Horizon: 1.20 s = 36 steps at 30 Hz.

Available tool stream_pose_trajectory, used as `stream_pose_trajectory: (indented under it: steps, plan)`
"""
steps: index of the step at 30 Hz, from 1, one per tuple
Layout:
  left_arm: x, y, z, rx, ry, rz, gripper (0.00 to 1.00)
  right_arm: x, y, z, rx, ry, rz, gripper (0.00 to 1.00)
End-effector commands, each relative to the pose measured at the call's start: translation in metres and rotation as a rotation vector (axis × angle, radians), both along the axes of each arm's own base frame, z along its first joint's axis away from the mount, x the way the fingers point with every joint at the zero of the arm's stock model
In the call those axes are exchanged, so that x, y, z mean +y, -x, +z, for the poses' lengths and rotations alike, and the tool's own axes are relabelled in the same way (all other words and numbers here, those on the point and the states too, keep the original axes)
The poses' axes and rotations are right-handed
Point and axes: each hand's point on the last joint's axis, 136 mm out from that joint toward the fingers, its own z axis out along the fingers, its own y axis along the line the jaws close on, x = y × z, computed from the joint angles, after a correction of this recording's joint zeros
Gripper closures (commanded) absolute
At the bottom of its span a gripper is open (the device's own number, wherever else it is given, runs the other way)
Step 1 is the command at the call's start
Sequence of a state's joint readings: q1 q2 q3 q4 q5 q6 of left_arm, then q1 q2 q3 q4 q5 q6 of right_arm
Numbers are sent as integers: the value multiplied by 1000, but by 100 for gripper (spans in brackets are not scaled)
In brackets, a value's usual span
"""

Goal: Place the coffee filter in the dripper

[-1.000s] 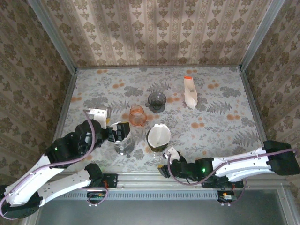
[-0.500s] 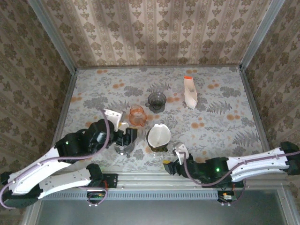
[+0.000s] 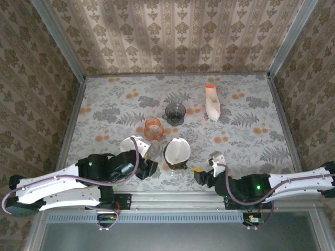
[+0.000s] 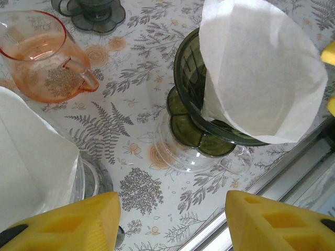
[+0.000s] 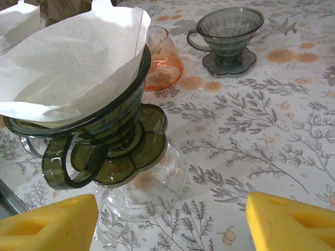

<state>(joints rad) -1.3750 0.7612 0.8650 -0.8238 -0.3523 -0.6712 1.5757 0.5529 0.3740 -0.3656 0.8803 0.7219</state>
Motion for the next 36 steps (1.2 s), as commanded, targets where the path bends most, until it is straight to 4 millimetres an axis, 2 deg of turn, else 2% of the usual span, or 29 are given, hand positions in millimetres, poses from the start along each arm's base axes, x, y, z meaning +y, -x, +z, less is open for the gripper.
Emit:
stream_pose_trajectory:
  steps: [1,9,11,14,15,16,17,20,25,30,36]
  plan:
    - [-7,-2,18,-19,76,8,40,-4,-1,-6,-2,49,-16,24]
    - [-8,-14,43,-114,110,22,25,1,0,-2,-2,31,-2,21]
    - [-7,-17,50,-137,131,29,21,-1,-1,-8,51,14,-23,7]
    - [-1,-21,60,-176,148,46,17,-4,-6,-25,119,14,-57,4]
    - [1,-23,64,-189,153,53,14,-5,-5,-28,125,16,-56,4]
    - [3,-24,69,-204,164,57,3,-6,-4,-29,130,25,-43,3]
    - [4,-25,73,-216,174,58,0,-3,0,-29,132,43,0,3]
    - [7,-27,81,-238,197,61,0,19,19,-33,168,74,193,5]
    - [12,-32,90,-263,200,78,0,44,35,-60,247,164,300,13]
    - [16,-36,99,-294,202,88,0,65,37,-74,235,134,322,15]
    - [16,-38,104,-302,219,100,0,78,36,-73,171,117,334,15]
